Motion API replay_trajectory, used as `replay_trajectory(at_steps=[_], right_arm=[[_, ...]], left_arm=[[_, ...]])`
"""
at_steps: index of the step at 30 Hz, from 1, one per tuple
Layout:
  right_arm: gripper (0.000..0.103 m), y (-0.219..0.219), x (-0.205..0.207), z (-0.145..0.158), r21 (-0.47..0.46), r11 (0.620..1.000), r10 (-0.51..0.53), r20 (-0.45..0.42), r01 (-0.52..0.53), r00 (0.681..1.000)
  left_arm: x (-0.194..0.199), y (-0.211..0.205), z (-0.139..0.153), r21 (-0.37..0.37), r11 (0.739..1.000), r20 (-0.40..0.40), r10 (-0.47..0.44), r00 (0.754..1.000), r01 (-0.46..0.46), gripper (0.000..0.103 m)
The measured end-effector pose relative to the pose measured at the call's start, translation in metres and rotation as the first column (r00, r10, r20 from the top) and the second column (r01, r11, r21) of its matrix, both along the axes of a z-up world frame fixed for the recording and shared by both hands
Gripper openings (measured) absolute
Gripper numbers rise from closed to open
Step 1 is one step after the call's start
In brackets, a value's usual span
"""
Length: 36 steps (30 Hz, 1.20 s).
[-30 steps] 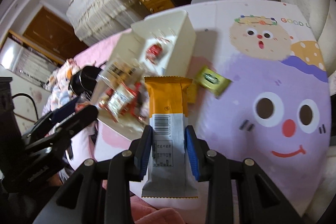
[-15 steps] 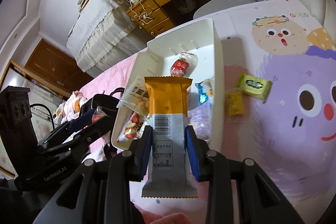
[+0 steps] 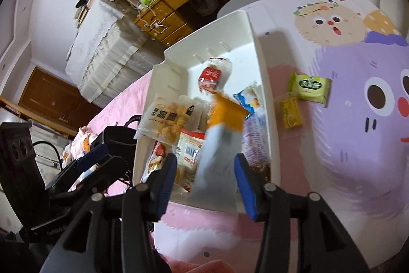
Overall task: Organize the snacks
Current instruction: 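Carry the twist snack and orange-and-white bar over the white tray with both grippers, then open both grippers to drop the twist snack and bar into the tray, then move the left gripper to the yellow packet while the right reaches the green square packet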
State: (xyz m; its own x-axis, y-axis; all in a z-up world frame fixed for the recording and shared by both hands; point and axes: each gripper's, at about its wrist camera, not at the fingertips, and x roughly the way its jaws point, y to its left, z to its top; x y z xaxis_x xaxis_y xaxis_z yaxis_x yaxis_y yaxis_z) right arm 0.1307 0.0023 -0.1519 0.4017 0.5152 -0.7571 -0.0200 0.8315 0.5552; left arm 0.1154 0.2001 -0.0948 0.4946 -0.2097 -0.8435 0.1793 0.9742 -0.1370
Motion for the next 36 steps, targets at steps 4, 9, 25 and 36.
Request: replay_trajectory(at_steps=[4,9,25,36], right_arm=[[0.050,-0.002,-0.006,0.002,-0.026,1.000,0.005,-0.008,-0.005,1.000],[0.051,-0.013,-0.012,0.006,-0.066,0.998,0.000,-0.006,0.000,1.000],[0.051,-0.080,-0.009,0.009,-0.279,0.954,0.138,0.071,-0.113,0.988],[0.051,-0.138,0.001,0.014,-0.332,0.872,0.418,0.116,-0.361,0.901]], left_arm=[[0.003,-0.002,-0.004,-0.017,1.000,-0.025,0.013,1.000,-0.014,0.089],[0.005,-0.017,-0.007,-0.030,1.000,-0.047,-0.003,0.999,0.001,0.089],[0.001,-0.102,0.007,-0.013,1.000,-0.062,0.003,0.998,-0.004,0.089],[-0.011,-0.167,0.002,-0.072,0.936,-0.161,0.331,0.930,-0.345,0.089]])
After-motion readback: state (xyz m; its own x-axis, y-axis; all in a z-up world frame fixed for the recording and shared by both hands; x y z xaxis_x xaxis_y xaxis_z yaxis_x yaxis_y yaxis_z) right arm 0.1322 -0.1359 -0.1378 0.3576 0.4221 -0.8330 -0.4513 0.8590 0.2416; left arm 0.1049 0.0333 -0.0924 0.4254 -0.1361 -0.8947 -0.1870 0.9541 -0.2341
